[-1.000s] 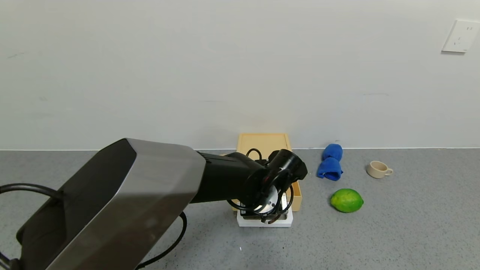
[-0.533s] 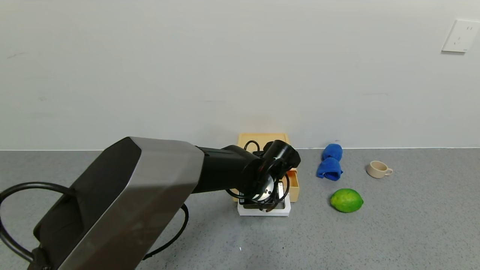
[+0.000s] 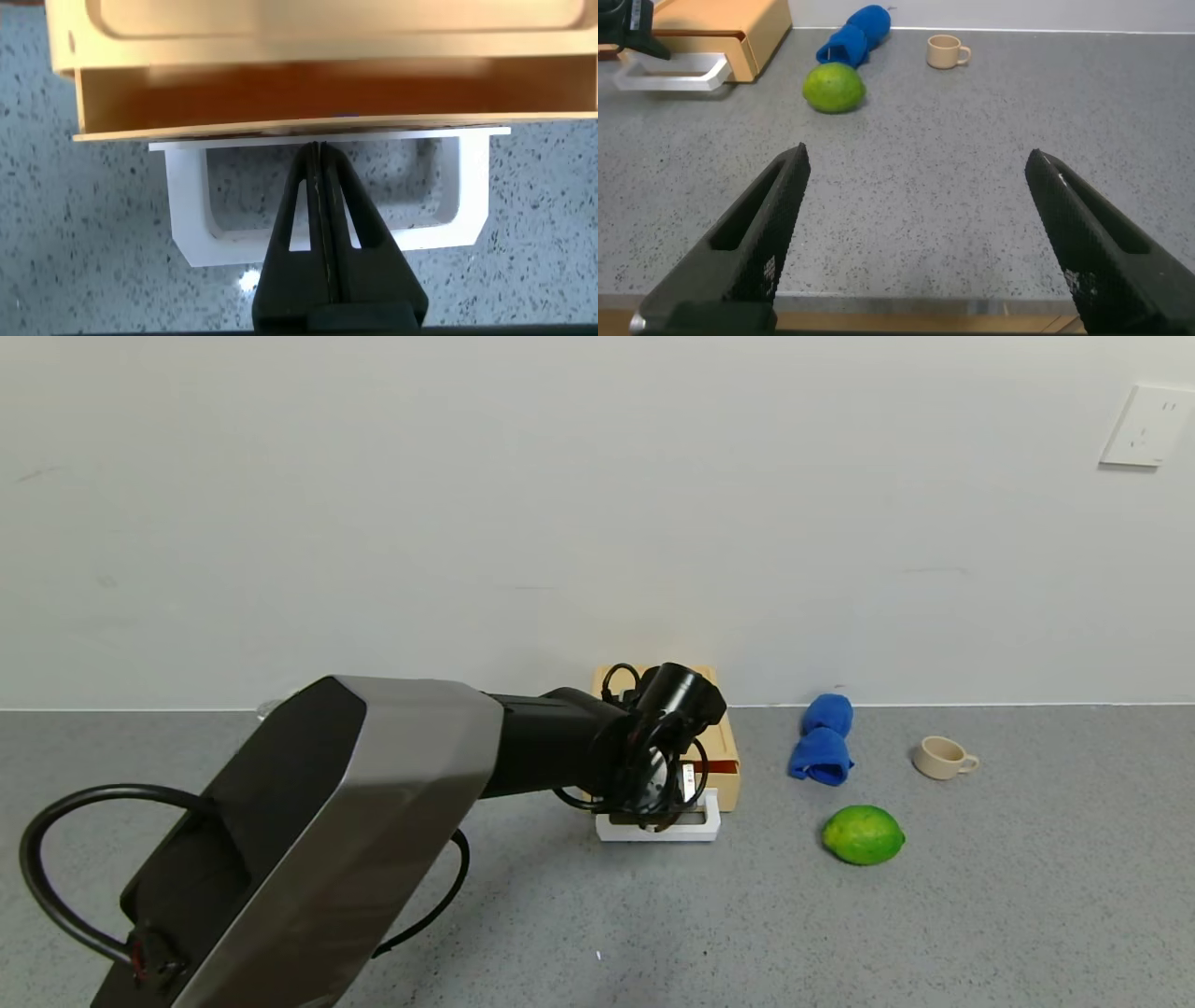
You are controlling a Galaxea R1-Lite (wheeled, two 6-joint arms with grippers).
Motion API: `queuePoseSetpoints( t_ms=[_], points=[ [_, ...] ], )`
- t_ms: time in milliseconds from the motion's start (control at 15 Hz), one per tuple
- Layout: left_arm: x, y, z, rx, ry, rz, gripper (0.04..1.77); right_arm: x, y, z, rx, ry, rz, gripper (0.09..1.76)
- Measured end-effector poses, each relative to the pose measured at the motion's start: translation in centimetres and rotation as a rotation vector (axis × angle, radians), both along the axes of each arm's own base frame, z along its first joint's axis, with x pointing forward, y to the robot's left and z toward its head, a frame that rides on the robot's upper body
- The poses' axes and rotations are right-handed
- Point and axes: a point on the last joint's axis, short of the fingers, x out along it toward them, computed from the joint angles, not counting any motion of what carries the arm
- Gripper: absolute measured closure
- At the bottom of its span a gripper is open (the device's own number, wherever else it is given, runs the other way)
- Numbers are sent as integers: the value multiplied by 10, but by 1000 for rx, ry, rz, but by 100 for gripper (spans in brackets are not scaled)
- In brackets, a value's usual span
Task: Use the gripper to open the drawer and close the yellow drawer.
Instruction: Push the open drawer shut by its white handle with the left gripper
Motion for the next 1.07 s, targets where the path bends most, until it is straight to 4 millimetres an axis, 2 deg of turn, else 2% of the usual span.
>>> queuePoseSetpoints(
  t_ms=[333, 867, 1067],
  points=[
    [10, 4, 0, 2, -40, -12, 170, 0, 0, 0, 0, 0, 0, 15],
    [13, 6, 0, 9, -48, -17, 170, 0, 0, 0, 0, 0, 0, 15],
    [11, 8, 9, 6, -56, -12, 170, 0, 0, 0, 0, 0, 0, 15]
  ],
)
